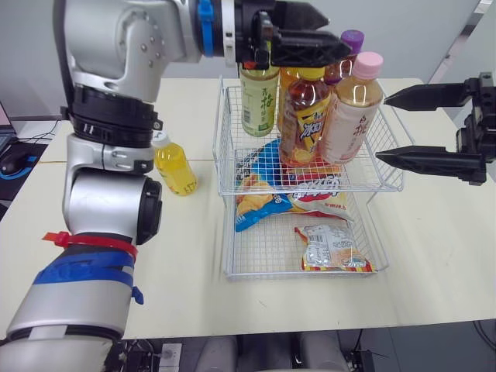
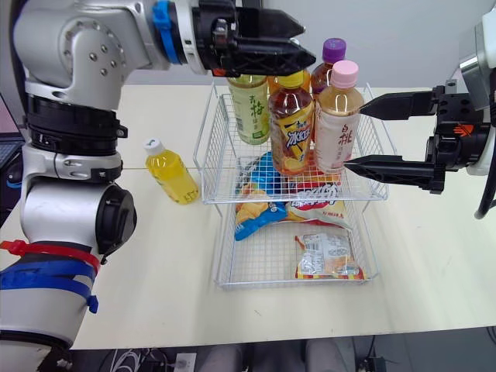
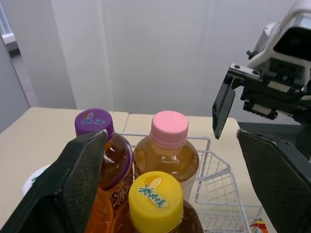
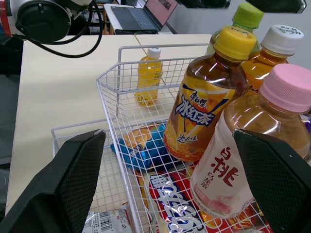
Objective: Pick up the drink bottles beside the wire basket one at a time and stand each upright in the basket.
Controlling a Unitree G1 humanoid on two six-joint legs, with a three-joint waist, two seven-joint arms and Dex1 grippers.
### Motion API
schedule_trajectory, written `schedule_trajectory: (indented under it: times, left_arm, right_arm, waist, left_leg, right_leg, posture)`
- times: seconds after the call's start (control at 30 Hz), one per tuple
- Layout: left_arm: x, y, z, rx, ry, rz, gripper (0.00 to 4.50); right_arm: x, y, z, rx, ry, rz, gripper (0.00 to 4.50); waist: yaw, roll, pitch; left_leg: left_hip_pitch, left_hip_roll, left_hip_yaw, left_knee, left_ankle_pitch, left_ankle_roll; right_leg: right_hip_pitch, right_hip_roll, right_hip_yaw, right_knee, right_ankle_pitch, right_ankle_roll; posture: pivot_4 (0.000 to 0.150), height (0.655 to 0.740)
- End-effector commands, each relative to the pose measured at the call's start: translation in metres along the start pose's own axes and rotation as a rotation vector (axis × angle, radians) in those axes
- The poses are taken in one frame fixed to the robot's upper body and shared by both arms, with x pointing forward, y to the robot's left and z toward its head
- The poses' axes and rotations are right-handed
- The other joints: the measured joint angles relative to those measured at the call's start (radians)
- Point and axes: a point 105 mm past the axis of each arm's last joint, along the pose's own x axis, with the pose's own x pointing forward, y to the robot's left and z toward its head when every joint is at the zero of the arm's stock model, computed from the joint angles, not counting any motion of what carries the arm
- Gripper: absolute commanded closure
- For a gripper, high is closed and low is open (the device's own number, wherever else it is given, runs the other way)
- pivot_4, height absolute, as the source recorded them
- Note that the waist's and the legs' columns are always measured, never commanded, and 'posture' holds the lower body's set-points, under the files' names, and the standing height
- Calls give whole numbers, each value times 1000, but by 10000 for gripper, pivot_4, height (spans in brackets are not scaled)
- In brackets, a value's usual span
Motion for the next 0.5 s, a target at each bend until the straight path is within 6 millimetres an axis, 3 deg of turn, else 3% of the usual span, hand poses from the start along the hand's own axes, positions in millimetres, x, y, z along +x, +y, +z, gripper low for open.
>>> schedule_trajectory:
  times: [0.03, 0.37, 0.5]
  left_arm:
    - [-14, -12, 36, 64, -86, -12, 317]
    - [-53, -20, 50, 167, -133, 129, 317]
    - [-80, -13, 46, 185, -122, 272, 317]
  right_arm:
    - [-6, 1, 10, -53, -23, -32, 0]
    - [-4, 0, 11, -57, -32, -43, 0]
    - [-2, -1, 13, -66, -43, -40, 0]
  waist:
    - [0, 0, 0]
    - [0, 0, 0]
    - [-2, 0, 0]
  left_leg:
    - [0, 0, 0, 0, 0, 0]
    - [0, 0, -1, 3, 0, 0]
    - [0, 0, -1, 5, 0, 0]
  right_leg:
    - [0, 0, 0, 0, 0, 0]
    - [0, 0, 0, 2, 0, 0]
    - [0, 0, 0, 4, 0, 0]
  posture:
    - [1500, 7400]
    - [1500, 7400]
    - [1500, 7400]
